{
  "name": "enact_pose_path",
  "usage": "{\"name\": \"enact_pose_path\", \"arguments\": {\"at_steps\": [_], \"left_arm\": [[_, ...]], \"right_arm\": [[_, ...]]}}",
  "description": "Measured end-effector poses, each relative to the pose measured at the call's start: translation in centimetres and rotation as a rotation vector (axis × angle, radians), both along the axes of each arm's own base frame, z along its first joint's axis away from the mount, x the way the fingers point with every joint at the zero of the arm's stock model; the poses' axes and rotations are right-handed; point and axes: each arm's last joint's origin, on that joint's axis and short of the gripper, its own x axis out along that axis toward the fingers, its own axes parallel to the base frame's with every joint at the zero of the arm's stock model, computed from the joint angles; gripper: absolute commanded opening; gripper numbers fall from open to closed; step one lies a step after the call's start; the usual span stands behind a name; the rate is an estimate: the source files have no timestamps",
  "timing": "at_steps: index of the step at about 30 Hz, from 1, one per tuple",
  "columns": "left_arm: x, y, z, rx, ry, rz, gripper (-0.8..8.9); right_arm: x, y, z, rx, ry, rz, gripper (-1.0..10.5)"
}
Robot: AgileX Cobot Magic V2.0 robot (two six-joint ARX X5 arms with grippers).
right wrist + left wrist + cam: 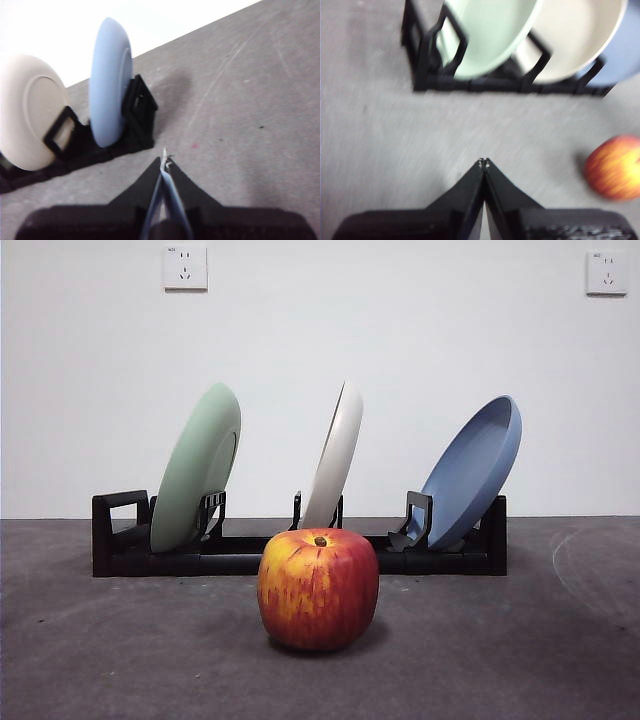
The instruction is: Take the green plate from the plate rack,put the plate on the table,take the apple from the table,put the apple in the plate
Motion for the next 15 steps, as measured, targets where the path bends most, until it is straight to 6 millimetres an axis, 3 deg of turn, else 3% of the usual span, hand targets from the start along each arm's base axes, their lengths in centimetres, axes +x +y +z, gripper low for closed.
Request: {"name": "enact_pose_path", "arguments": {"at_steps": [4,10,15], "left_arm": [[0.4,0.0,3.9,-0.013,-0.021,-0.003,-0.06],[1.5,-0.3,11.0,-0.042,-0.043,-0.071,-0.06],[2.4,-0.7,18.3,-0.085,-0.057,-0.201,-0.06]], "right_arm": [[-0.3,0.1,3.2,0.031,-0.052,0.018,-0.1],[-0.4,0.4,10.5,0.022,-0.145,0.126,-0.1],[0.2,0.8,17.6,0.000,-0.220,0.292,-0.1]]}}
